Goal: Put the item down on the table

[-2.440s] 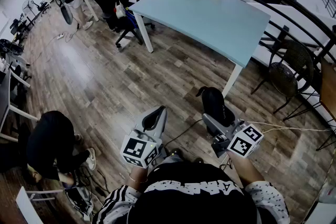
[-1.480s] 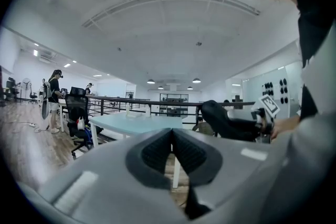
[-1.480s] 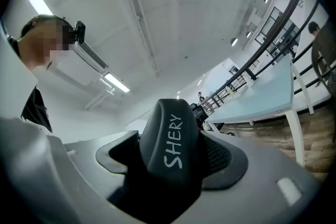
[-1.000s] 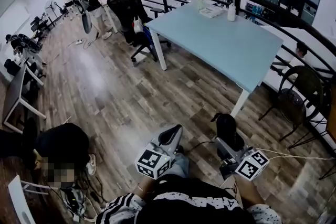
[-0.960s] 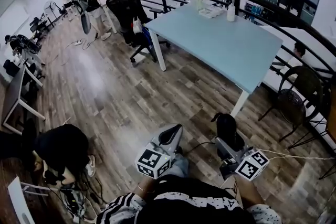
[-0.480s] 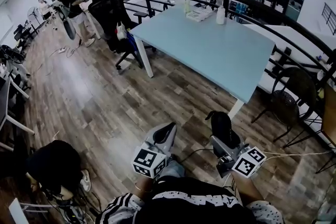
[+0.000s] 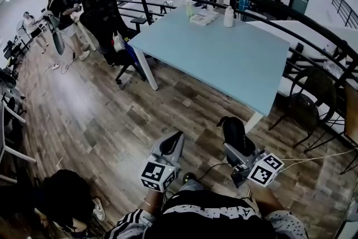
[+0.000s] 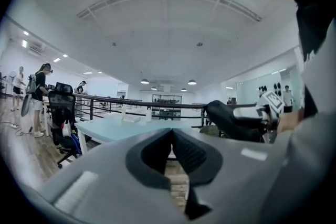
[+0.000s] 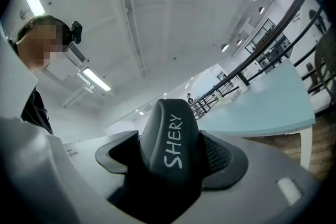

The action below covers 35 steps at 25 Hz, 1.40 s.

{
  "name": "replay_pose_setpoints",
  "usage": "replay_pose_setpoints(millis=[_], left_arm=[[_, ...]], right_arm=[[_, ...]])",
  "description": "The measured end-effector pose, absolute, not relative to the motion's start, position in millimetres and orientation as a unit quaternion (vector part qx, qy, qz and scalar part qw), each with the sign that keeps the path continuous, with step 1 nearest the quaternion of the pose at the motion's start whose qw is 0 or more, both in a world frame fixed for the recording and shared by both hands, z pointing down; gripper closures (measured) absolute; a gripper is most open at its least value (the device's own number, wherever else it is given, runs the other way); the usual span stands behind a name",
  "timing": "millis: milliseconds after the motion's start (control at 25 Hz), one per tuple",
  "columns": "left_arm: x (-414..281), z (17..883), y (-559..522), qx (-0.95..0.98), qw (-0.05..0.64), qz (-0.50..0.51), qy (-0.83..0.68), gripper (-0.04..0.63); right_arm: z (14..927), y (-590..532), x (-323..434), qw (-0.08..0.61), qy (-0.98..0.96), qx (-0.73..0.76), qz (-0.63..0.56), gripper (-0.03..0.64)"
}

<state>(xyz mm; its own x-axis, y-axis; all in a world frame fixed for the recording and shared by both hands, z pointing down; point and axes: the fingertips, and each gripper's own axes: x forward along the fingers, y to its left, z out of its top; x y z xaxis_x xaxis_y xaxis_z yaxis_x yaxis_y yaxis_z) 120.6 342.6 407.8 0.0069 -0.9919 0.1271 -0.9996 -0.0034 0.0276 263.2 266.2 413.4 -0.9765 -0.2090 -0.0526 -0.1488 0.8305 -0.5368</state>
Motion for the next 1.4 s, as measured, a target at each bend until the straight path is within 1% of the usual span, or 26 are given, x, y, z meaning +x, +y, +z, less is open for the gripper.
replay_pose_setpoints(millis=[360, 720, 1000, 1400], left_arm=[[59.9, 415.3, 299.3, 0.736, 0.062, 0.028, -0.674, 0.595], [15.5, 416.3, 290.0, 0.752, 0.062, 0.021, -0.656, 0.595], [-5.7, 419.6, 290.1, 0.756, 0.064, 0.009, -0.652, 0.595], [-17.3, 427.7, 279.8, 0.747, 0.066, 0.007, -0.662, 0.595]], right_arm=[[414.8, 228.8, 213.7, 0.058, 0.949, -0.149, -0.272, 0.25], [410.9, 222.8, 179.0, 0.056, 0.945, -0.195, -0.258, 0.25], [412.6, 223.0, 153.6, 0.045, 0.946, -0.199, -0.252, 0.25], [417.4, 201.2, 147.1, 0.04, 0.947, -0.199, -0.249, 0.25]])
